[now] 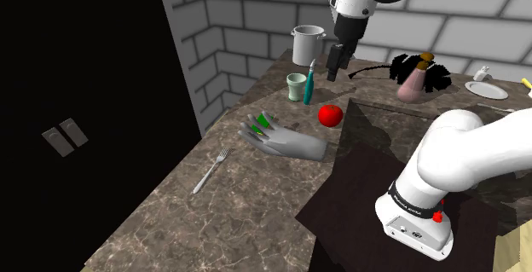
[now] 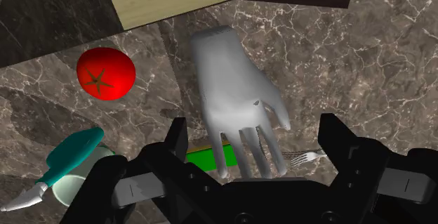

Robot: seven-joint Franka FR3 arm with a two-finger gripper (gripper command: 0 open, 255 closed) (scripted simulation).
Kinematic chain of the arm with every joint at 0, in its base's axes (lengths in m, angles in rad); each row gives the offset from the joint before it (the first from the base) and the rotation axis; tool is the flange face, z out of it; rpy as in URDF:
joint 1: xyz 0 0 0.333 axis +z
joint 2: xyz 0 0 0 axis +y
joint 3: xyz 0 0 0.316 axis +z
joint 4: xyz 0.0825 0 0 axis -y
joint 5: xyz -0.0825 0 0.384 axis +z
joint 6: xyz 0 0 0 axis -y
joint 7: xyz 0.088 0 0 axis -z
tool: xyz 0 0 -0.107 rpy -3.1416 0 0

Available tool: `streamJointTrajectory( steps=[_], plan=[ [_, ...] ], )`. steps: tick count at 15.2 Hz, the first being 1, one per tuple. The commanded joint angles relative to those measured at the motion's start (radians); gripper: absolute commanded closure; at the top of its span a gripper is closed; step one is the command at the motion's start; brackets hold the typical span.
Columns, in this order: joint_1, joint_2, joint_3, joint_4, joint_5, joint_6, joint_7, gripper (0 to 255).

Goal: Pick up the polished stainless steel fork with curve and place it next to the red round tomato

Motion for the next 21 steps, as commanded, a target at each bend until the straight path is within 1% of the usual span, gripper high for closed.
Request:
streamJointTrajectory(
  steps=[1,7,13,17,21],
  plan=[
    [0.000,0.000,0.000,0.000,0.000,0.000,0.000,0],
    [-0.006,0.047,0.146,-0.097,0.088,0.152,0.268,0],
    [-0.022,0.180,0.297,-0.122,0.154,0.323,0.535,0],
    [-0.048,0.311,0.398,-0.099,0.166,0.437,0.720,0],
    [-0.090,0.469,0.495,-0.045,0.133,0.543,0.920,0]
  ],
)
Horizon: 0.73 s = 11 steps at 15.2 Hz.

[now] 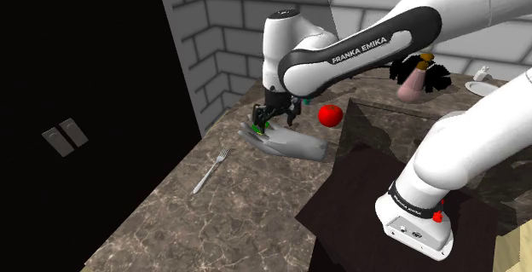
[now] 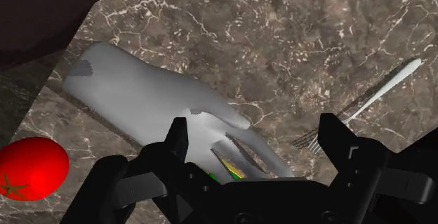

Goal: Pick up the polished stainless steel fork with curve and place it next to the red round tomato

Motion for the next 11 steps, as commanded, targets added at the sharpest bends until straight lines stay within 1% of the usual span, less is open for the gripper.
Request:
streamJointTrajectory(
  steps=[1,4,7,9,11],
  plan=[
    [-0.019,0.080,0.050,0.025,-0.025,0.054,0.115,0],
    [-0.054,0.218,0.109,0.088,-0.105,0.116,0.289,0],
    [-0.070,0.367,0.141,0.166,-0.221,0.159,0.478,0],
    [-0.061,0.468,0.140,0.227,-0.305,0.174,0.603,0],
    [-0.036,0.565,0.120,0.295,-0.382,0.180,0.718,0]
  ],
)
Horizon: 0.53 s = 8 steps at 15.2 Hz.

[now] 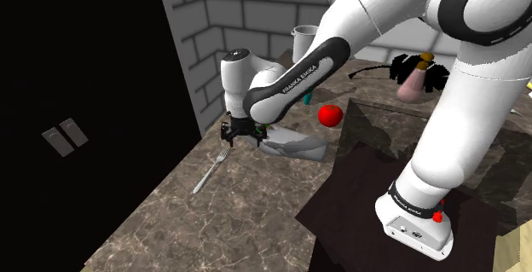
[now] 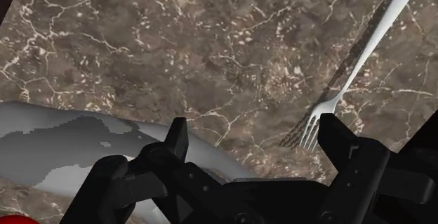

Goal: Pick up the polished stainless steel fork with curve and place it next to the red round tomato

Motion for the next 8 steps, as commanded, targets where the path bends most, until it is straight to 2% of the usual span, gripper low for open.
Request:
streamJointTrajectory(
  steps=[1,4,8],
  plan=[
    [0.031,0.107,-0.022,0.077,-0.083,0.006,0.127,0],
    [0.088,0.238,-0.075,0.190,-0.157,0.002,0.260,0],
    [0.160,0.400,-0.146,0.357,-0.210,-0.015,0.394,0]
  ],
)
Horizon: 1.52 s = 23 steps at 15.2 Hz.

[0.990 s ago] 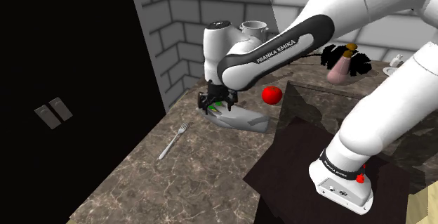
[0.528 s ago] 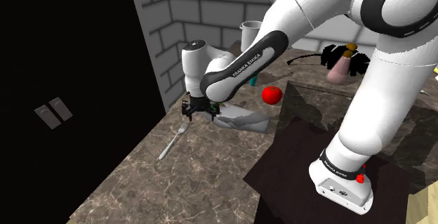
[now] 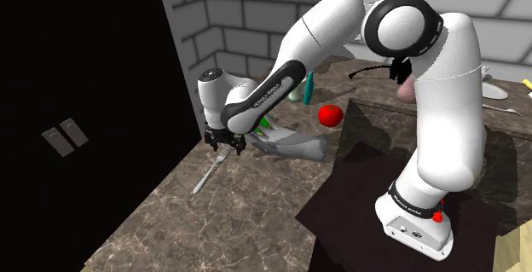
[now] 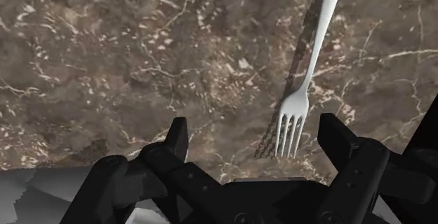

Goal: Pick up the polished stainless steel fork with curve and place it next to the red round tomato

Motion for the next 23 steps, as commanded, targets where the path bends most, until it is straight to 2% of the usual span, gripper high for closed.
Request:
streamJointTrajectory(
  steps=[1,5,13,21,22,23],
  plan=[
    [0.035,0.093,-0.038,0.103,-0.023,-0.014,0.061,0],
    [0.092,0.252,-0.097,0.297,-0.033,-0.046,0.153,0],
    [0.107,0.331,-0.124,0.323,-0.057,0.007,0.169,0],
    [0.107,0.331,-0.124,0.323,-0.057,0.007,0.169,0],
    [0.107,0.331,-0.124,0.323,-0.057,0.007,0.169,255],
    [0.107,0.331,-0.124,0.323,-0.057,0.007,0.169,255]
  ],
)
